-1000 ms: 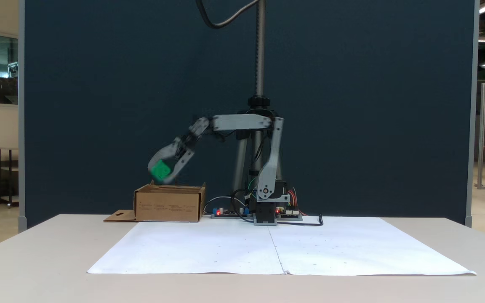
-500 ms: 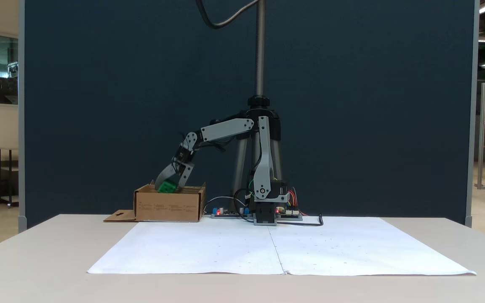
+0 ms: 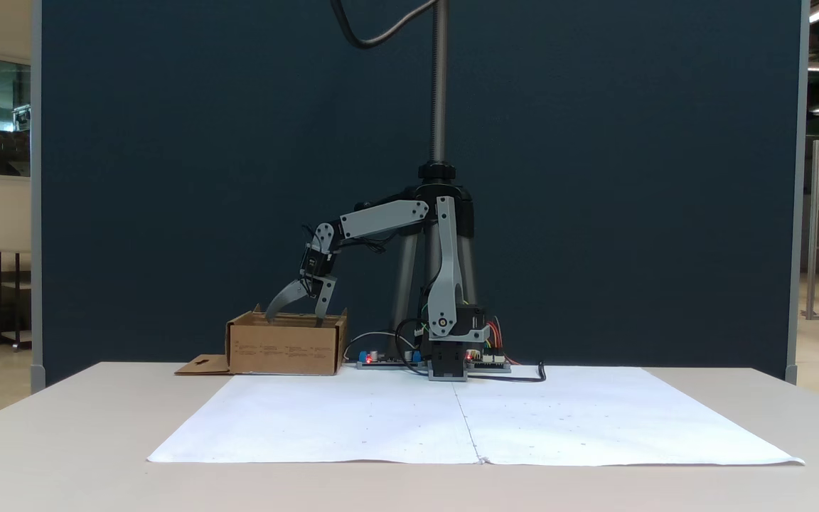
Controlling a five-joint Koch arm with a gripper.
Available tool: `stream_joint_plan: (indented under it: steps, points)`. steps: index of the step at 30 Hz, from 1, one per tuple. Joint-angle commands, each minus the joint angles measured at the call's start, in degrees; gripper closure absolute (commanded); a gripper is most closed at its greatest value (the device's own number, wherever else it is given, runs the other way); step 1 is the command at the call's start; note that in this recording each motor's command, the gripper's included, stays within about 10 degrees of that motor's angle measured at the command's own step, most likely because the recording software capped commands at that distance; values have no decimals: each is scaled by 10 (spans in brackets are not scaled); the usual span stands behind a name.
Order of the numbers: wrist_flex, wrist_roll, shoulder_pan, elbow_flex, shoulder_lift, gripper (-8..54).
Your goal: Grasp a green dice and put it in the bin.
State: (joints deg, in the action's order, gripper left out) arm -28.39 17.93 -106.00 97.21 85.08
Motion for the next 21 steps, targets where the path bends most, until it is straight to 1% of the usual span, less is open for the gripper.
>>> stream_joint_plan:
  steps: [1,6,8,9,10,12,21]
  points:
    - [-3,-20,-2,-26,38,16]
    - [72,-140,4,-38,74,23]
    - [80,-188,18,-69,88,25]
    - [80,-229,30,-85,96,25]
    - [80,-249,54,-102,117,25]
    - [89,-253,149,-104,140,24]
    - [87,-229,394,-102,188,24]
